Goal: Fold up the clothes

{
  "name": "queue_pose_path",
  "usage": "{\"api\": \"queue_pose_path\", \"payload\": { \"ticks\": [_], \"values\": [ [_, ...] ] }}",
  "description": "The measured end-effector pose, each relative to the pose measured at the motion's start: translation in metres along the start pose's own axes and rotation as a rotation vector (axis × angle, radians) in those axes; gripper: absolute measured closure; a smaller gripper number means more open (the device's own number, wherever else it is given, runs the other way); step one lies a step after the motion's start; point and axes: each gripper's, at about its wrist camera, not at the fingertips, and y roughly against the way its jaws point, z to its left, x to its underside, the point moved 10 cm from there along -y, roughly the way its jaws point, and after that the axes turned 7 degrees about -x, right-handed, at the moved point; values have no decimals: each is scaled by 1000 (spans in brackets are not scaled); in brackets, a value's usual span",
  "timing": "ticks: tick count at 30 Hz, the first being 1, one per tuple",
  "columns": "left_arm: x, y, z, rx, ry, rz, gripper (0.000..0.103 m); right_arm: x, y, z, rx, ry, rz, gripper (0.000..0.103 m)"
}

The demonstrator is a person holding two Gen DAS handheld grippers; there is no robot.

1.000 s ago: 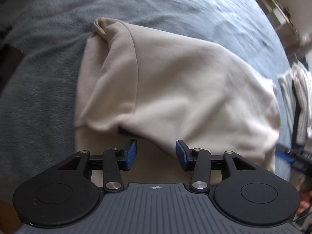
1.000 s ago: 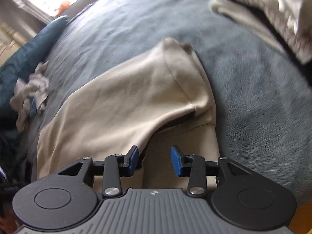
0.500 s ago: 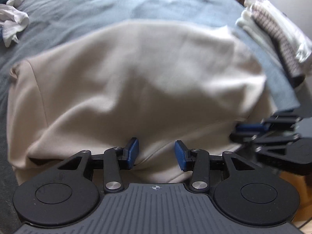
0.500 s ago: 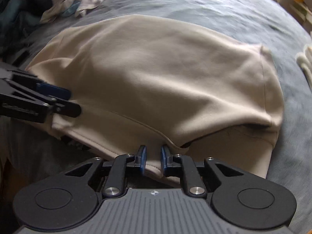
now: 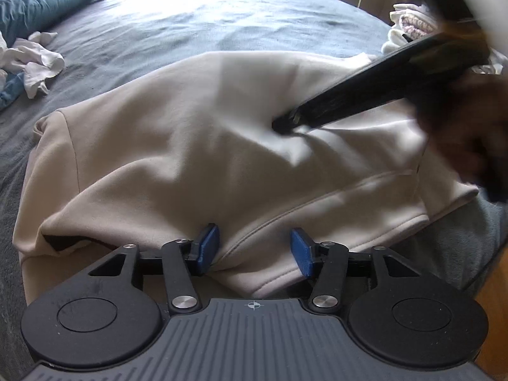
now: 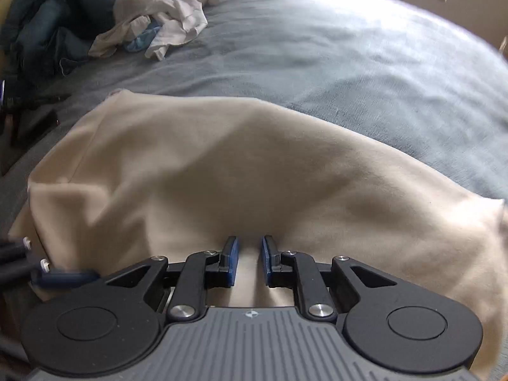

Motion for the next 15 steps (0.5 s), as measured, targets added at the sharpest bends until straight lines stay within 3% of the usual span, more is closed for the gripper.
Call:
{"api": "queue_pose_path", "payload": {
  "ticks": [1,5,9,11,13,14,15],
  "values": [
    [0,1,0,-1,14,-5,50,-10,10,3,-21,-19,-9,83],
    [-1,-1,-2,3,61,-24,47,-51,40,51,-235,38,-64,84],
    [-1,-2,-4,-2,68,-54,46,-87,-13,114,-375,251,-34,84],
    [-1,-2,-4,1,75,-62,46,-95,-64,139,-394,361,4,85],
    [-1,-2,-3,8,85,-66,45,-101,-114,143,-314,422,27,93],
    [-1,-2,-2,11,89,-68,45,-110,-124,140,-308,393,14,103],
    [-1,-2,-2,14,94,-70,45,-119,-134,136,-301,365,1,103]
  ]
}}
